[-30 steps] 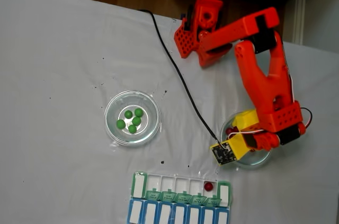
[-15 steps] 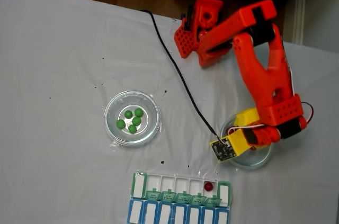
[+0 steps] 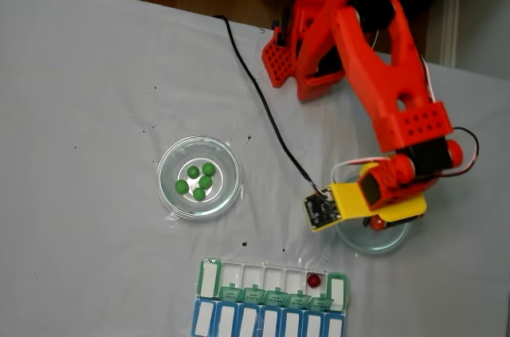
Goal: Sort medicines into box.
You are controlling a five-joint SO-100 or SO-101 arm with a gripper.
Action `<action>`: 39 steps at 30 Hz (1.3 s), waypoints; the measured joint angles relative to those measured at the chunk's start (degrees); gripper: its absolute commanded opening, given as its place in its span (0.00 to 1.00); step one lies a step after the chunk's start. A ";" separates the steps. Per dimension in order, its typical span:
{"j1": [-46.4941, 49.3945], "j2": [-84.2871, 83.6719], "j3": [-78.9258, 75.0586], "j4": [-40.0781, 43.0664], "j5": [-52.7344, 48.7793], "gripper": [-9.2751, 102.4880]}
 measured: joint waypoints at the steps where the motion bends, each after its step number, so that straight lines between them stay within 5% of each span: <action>1: 1.41 0.44 -0.18 -0.97 0.00 0.09; 18: 16.79 -15.73 -10.02 -8.70 -3.87 0.09; 39: 19.07 -37.27 -34.01 -5.63 0.00 0.09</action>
